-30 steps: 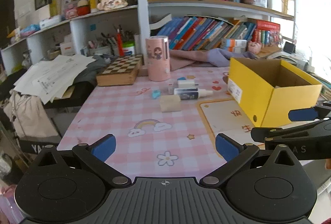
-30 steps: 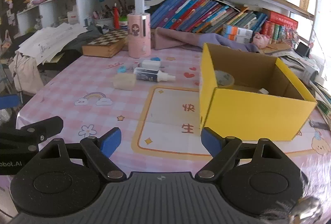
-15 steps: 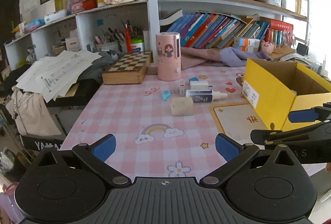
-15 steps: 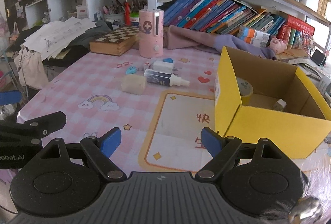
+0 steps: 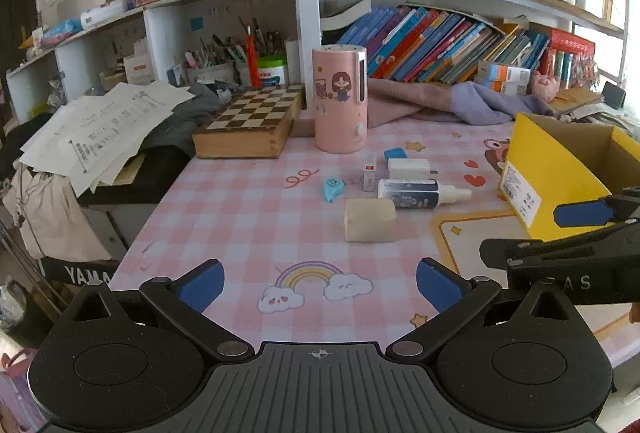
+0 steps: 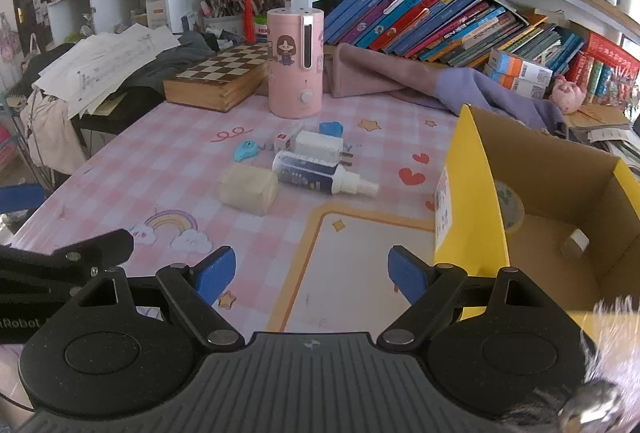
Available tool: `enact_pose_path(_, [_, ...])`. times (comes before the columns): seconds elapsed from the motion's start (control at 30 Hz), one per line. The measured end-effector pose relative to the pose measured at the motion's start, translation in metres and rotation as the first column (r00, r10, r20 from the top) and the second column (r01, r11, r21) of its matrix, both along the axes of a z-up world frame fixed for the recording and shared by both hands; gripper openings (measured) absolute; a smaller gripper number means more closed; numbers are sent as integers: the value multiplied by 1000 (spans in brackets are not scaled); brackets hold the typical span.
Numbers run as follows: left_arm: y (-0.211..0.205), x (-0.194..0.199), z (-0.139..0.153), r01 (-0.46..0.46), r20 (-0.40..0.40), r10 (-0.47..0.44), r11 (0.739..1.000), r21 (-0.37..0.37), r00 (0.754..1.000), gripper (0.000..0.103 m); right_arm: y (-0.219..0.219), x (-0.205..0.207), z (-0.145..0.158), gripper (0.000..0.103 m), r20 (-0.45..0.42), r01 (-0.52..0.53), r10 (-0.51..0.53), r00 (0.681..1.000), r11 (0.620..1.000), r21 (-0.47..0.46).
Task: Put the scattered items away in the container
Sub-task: 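Approach and grasp the beige sponge block with the left tool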
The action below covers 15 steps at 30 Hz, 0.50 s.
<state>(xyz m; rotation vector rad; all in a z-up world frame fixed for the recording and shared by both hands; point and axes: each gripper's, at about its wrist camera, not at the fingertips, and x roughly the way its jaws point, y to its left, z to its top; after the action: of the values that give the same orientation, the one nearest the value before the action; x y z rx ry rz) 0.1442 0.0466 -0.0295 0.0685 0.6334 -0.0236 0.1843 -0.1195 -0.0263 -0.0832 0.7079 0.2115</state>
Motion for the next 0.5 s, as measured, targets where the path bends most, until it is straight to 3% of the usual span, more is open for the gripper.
enact_pose_path(0.5, [-8, 56, -15, 6, -57, -5, 1000, 28, 998, 103, -6, 73, 0, 83, -23, 47, -46, 999, 998, 43])
